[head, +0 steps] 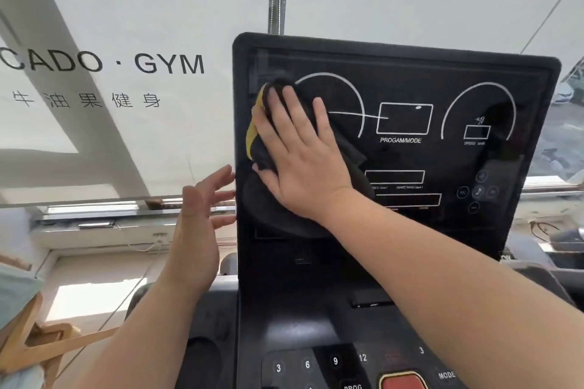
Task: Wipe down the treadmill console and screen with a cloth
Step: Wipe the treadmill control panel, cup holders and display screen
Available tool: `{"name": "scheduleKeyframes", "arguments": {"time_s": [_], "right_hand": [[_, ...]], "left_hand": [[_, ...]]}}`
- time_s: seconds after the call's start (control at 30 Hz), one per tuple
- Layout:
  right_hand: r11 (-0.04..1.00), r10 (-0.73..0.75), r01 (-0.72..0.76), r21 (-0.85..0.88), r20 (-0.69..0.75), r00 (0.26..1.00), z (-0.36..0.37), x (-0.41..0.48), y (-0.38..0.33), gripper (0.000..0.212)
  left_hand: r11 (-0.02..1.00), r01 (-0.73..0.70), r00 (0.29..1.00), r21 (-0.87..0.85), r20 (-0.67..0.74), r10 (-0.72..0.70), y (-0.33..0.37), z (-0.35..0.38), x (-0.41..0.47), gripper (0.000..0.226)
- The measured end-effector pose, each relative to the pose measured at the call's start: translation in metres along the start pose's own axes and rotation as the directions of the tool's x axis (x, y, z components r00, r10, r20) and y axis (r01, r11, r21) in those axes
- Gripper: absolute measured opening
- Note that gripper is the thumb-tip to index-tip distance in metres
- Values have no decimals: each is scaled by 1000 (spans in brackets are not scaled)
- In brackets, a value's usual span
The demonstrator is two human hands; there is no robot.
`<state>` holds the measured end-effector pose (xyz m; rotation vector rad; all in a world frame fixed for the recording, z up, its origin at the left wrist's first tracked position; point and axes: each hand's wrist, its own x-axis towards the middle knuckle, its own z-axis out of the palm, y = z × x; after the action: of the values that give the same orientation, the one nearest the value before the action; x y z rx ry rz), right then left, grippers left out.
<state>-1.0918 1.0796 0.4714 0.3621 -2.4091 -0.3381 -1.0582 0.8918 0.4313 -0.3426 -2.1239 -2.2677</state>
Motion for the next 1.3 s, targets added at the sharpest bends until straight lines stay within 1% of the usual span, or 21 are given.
{"name": "scheduleKeyframes", "arguments": {"time_s": [0.07,0.17,0.23,0.3,0.33,0.37,0.47,0.5,0.57,0.6,0.7,0.73,0.77,0.83,0.9,1.07,1.13,1.17,1.2,1.23,1.3], "right_hand": [[995,-96,97,-9,70,993,15,-37,-16,87],[968,-235,244,-50,140,962,31,-87,-32,89],[941,-324,336,-53,161,932,34,-101,-30,87],[909,-402,415,-48,167,900,33,-98,-16,85],[904,-412,424,-56,156,898,29,-89,-5,87],[917,-382,393,-71,134,914,23,-74,7,91],[979,-167,171,-107,41,985,-2,-11,48,98],[986,-114,118,-115,33,993,-12,9,59,99],[990,-60,64,-122,39,997,-27,37,73,102],[991,-43,47,-124,40,998,-30,44,74,102],[991,28,-23,-130,31,999,-27,38,59,102],[992,27,-23,-127,32,999,-22,30,48,101],[993,-2,7,-115,42,999,-15,18,36,101],[990,-118,122,-66,70,991,0,-11,10,99],[972,-231,234,-34,83,969,13,-41,-10,96],[887,-438,452,-92,140,888,22,-71,-4,85],[832,-534,549,-80,153,831,17,-60,10,86],[806,-573,588,-69,160,804,12,-49,23,87],[797,-584,600,-71,161,795,5,-34,38,88],[813,-558,574,-95,152,816,-3,-16,56,88],[895,-407,420,-149,109,907,-23,21,92,89]], "left_hand": [[997,-28,998,66,-46,31,-4,1,-4,98],[966,-125,986,226,-78,146,-9,8,-12,90],[936,-184,974,299,-74,215,-16,11,-14,83],[930,-182,973,318,-78,217,-21,11,-14,82],[932,-179,973,314,-82,215,-22,11,-14,81],[932,-185,972,311,-82,220,-22,11,-14,78],[926,-209,970,316,-57,238,-16,11,-16,64],[926,-211,971,314,-44,236,-13,11,-17,58],[927,-206,974,315,-26,226,-11,10,-18,52],[925,-203,975,320,-18,220,-11,9,-19,53],[926,-173,982,336,-8,187,-13,6,-21,70],[925,-172,983,338,-6,185,-11,6,-21,70],[925,-181,981,335,-4,193,-10,6,-21,64],[922,-200,977,331,-6,214,-8,7,-20,50],[926,-206,975,315,-19,223,-8,9,-19,46],[924,-197,977,329,-15,214,-3,12,-19,42],[907,-211,975,365,14,222,-5,10,-19,51],[883,-230,972,408,46,232,-7,9,-20,64],[847,-247,968,471,75,241,-8,9,-20,79],[811,-251,967,528,95,237,-8,9,-20,87],[784,-243,969,572,103,226,-7,11,-23,86]]}}
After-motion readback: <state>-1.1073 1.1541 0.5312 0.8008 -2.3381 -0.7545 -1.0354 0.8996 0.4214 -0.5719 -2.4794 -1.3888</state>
